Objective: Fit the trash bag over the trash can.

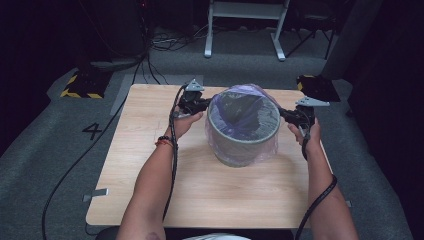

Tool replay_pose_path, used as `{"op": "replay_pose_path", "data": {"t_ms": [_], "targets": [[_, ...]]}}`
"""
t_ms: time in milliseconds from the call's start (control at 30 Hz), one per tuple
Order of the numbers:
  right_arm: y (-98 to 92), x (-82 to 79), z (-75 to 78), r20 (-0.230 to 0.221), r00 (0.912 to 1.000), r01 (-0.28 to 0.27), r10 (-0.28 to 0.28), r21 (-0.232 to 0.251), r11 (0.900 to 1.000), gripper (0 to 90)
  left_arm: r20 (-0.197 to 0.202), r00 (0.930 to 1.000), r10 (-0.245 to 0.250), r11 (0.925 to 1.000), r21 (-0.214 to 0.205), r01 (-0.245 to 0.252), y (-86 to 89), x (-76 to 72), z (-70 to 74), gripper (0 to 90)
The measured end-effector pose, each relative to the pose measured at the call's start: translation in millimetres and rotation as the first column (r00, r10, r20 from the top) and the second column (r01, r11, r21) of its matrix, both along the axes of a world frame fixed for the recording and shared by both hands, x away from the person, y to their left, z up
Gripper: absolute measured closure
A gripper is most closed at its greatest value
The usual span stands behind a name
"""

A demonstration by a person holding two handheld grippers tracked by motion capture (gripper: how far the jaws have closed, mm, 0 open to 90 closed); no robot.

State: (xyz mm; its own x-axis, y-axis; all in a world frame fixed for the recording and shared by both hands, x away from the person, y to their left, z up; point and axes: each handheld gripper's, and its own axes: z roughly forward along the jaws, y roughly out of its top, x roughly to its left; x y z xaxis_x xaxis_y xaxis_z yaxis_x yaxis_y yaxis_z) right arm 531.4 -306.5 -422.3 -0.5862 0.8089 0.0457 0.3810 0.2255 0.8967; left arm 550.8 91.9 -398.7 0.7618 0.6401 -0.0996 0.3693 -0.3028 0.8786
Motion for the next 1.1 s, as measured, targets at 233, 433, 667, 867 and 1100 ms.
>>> {"op": "replay_pose_path", "data": {"t_ms": [233, 433, 667, 867, 1100], "targets": [[7.0, 6.3, -7.6, -0.049, 0.9986, 0.019, -0.02, -0.008, 0.9998, 90.0, -0.054, 0.9985, -0.008, 0.9997, 0.023, 0.009, -10.8, 4.0, -12.9, 90.0], [7.0, 9.2, -19.0, -0.124, 0.992, 0.017, -0.021, -0.031, 0.9994, 90.0, -0.07, 0.9975, -0.01, 0.9996, 0.025, 0.012, -10.3, 3.5, -25.6, 90.0], [0.9, 0.7, -31.8, -0.136, 0.9907, 0.006, -0.01, -0.028, 0.9996, 90.0, -0.094, 0.9955, -0.016, 0.9994, 0.028, 0.019, -3.3, -1.7, -38.6, 90.0], [-0.2, -4.3, -38.4, -0.151, 0.9884, -0.016, 0.011, -0.03, 0.9994, 90.0, -0.102, 0.9945, -0.023, 0.9985, 0.047, 0.028, 0.7, -6.6, -47.4, 90.0], [-1.7, -10.5, -50.5, -0.174, 0.9847, -0.025, 0.019, -0.034, 0.9991, 90.0, -0.1, 0.9949, -0.011, 0.9981, 0.06, 0.017, 6.9, -13.9, -62.2, 90.0]]}}
